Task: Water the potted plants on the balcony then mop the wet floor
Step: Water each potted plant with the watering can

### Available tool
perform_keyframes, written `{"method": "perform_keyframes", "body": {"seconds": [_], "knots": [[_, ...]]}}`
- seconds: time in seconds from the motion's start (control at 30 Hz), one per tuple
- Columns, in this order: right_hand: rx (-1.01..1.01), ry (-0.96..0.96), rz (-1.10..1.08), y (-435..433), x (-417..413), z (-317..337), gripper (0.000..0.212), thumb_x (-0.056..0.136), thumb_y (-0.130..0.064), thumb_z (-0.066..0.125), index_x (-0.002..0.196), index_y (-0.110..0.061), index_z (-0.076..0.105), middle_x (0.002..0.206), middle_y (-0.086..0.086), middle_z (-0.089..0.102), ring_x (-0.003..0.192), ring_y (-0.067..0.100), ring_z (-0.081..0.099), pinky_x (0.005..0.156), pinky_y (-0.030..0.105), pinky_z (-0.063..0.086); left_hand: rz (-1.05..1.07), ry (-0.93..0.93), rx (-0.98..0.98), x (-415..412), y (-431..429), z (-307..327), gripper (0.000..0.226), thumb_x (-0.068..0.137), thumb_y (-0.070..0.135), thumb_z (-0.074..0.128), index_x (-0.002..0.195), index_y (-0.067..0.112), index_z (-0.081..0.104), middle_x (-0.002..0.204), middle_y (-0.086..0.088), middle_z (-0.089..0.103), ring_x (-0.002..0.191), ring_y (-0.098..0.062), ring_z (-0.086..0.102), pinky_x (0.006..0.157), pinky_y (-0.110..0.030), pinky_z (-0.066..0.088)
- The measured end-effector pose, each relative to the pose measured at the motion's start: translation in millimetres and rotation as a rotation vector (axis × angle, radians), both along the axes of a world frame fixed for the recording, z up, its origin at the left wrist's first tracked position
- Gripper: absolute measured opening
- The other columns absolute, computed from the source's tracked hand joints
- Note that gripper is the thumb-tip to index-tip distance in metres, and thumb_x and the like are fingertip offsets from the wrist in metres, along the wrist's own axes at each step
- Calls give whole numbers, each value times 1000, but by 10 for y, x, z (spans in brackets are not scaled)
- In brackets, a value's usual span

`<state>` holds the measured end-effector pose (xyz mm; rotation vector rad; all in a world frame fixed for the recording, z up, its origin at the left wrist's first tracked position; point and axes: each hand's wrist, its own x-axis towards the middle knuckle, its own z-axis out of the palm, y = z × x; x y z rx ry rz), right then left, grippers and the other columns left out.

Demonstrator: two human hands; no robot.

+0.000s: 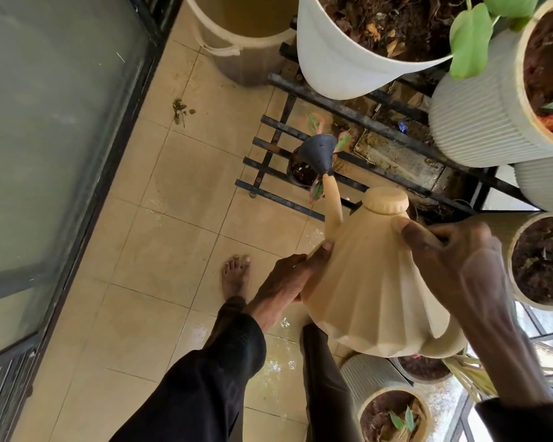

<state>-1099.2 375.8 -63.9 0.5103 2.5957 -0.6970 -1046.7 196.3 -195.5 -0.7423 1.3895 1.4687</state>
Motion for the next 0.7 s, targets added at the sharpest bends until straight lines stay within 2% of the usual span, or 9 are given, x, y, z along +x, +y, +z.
{"method": "perform_keyframes", "body": {"seconds": [0.1,0.27,0.37,0.43,0.5,0.63,0.7], "knots": [[6,-10,11,7,0,8,62,100,-39,69,52,-4,48,43,-4,34,32,11,36,30,17,26,10,-2,3,-4,31,8,58,61,86,49,95,39,56,89,12,67,80,-7,66,59,-22,53],[20,-10,16,8,-3,16,63,99,-39,70,52,-4,48,41,-6,31,33,11,37,30,18,26,19,-4,-19,-12,48,16,40,78,77,53,85,38,53,82,14,64,73,-4,64,56,-21,52],[2,-13,6,12,5,8,62,100,-36,70,51,-5,47,34,-10,30,31,10,36,30,17,26,8,-8,-16,-26,34,59,48,72,79,51,92,36,55,84,13,64,74,-5,63,56,-21,51],[-13,-9,6,14,17,-5,61,100,-35,69,53,-3,49,35,-11,33,30,10,36,29,17,25,10,-7,-18,-28,19,87,52,76,78,51,101,33,56,86,12,64,75,-5,63,57,-21,51],[-12,0,18,11,23,-10,59,101,-34,69,57,2,55,42,-5,39,32,11,37,29,18,26,10,1,-19,-24,9,99,49,83,73,52,105,30,55,88,11,64,78,-7,63,62,-24,53],[8,15,28,-9,9,25,58,101,-33,69,59,5,55,48,0,39,39,14,31,32,17,27,24,-4,-31,-26,8,128,43,87,69,55,102,28,55,91,7,66,86,-14,66,82,-38,59],[2,12,26,-13,10,27,59,101,-35,68,60,6,57,49,0,41,41,17,31,32,18,27,19,-5,-32,-36,-2,172,50,88,68,54,111,24,58,96,4,68,95,-21,68,88,-41,59]]}}
